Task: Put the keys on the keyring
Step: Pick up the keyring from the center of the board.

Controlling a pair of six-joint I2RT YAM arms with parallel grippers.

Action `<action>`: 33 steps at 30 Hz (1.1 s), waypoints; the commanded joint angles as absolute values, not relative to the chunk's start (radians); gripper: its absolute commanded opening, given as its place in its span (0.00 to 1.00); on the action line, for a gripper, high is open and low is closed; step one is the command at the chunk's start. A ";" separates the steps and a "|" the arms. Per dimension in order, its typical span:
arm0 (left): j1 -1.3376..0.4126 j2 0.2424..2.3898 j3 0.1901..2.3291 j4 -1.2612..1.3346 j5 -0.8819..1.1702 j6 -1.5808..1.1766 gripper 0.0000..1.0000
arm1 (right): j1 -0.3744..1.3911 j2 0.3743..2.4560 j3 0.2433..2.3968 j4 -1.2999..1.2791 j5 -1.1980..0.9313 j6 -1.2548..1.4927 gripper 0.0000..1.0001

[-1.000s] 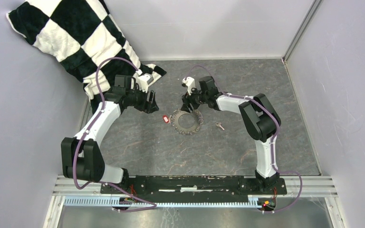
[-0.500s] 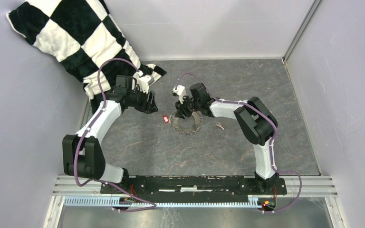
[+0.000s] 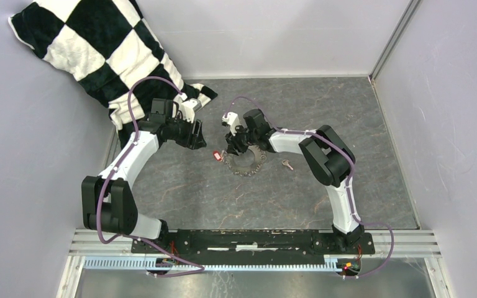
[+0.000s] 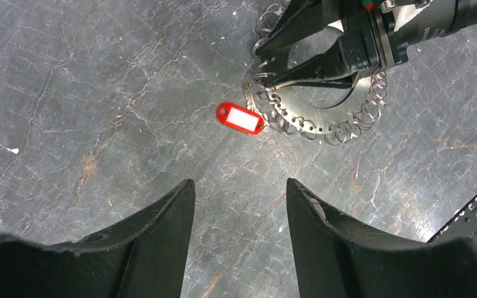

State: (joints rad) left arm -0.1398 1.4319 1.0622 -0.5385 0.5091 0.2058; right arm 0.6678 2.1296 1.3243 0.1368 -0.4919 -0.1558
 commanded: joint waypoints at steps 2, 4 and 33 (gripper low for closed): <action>-0.144 1.430 1.104 -0.557 0.521 0.267 0.63 | 0.674 2.159 1.361 0.129 -0.480 -0.165 0.35; -0.144 1.430 1.103 -0.557 0.520 0.270 0.63 | 0.675 2.151 1.357 0.135 -0.482 -0.163 0.24; -0.169 1.366 1.284 -0.959 0.950 0.712 0.59 | 0.810 1.599 1.057 0.290 -0.594 -0.115 0.00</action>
State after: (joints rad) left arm -0.1577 1.4380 1.1999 -0.8135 0.7723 0.4717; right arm 0.7860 1.7023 1.0859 0.2127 -0.5362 -0.1349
